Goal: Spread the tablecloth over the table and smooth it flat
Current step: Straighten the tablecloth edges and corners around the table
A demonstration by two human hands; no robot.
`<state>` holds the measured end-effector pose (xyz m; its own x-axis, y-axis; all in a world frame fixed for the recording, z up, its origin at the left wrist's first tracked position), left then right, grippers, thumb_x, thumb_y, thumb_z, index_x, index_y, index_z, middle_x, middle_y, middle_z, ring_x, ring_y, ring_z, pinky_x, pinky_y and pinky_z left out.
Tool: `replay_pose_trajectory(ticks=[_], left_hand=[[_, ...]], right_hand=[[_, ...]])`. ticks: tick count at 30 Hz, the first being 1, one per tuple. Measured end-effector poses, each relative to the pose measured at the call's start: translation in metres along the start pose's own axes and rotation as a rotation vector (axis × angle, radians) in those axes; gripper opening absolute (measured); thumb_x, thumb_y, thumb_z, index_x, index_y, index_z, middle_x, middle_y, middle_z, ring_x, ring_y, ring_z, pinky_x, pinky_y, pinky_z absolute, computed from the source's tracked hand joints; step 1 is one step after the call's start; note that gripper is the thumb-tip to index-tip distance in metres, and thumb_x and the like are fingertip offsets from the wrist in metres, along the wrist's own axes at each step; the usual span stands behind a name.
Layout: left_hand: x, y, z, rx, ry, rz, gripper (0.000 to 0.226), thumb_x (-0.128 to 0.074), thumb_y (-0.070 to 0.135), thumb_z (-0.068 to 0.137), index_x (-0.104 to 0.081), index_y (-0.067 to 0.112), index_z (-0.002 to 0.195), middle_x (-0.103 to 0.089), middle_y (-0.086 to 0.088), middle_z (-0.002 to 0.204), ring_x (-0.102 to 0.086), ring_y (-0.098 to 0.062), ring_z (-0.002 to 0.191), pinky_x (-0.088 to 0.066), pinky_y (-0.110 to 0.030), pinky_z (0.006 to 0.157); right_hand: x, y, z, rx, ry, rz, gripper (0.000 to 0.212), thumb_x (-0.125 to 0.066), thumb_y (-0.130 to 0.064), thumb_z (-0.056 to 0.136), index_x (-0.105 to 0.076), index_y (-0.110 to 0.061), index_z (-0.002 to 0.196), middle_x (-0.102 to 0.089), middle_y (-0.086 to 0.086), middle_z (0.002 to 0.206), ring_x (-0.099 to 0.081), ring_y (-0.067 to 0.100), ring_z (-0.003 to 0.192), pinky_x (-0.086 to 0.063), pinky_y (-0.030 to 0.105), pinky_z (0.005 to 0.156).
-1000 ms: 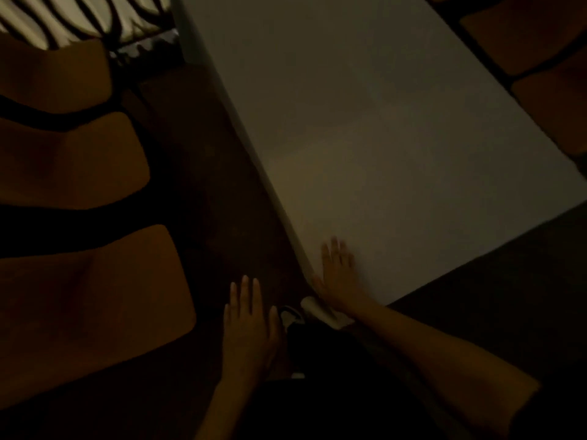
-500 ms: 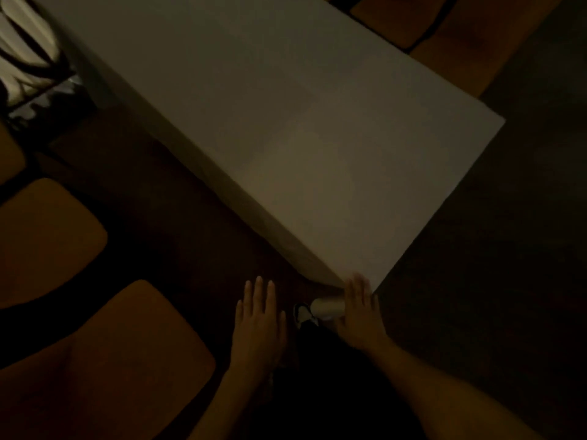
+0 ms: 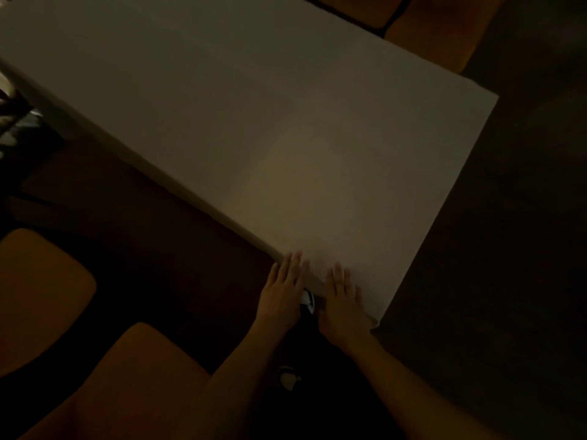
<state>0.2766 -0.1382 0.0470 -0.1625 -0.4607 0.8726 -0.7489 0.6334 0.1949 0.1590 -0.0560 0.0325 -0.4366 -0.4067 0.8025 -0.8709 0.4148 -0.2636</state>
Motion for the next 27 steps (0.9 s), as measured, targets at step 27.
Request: replay_pose_trajectory(ticks=[27], left_hand=[[0.067, -0.19, 0.059, -0.058, -0.134, 0.183, 0.09, -0.059, 0.024, 0.078, -0.017, 0.013, 0.157, -0.003, -0.014, 0.166, -0.005, -0.034, 0.152, -0.016, -0.053, 0.119]], right_hand=[[0.03, -0.142, 0.093, -0.081, -0.177, -0.018, 0.091, -0.054, -0.03, 0.095, 0.01, -0.012, 0.158, 0.033, 0.009, 0.157, 0.01, 0.043, 0.151, -0.006, 0.057, 0.12]])
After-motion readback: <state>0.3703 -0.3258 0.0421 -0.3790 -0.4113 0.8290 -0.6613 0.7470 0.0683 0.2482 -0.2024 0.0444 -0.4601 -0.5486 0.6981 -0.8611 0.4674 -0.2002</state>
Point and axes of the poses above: each hand's wrist, its own z-axis towards the middle knuckle, its own x-axis out of the back of the hand, y = z × x, the point moved 4 cm from there along z, towards the middle knuckle
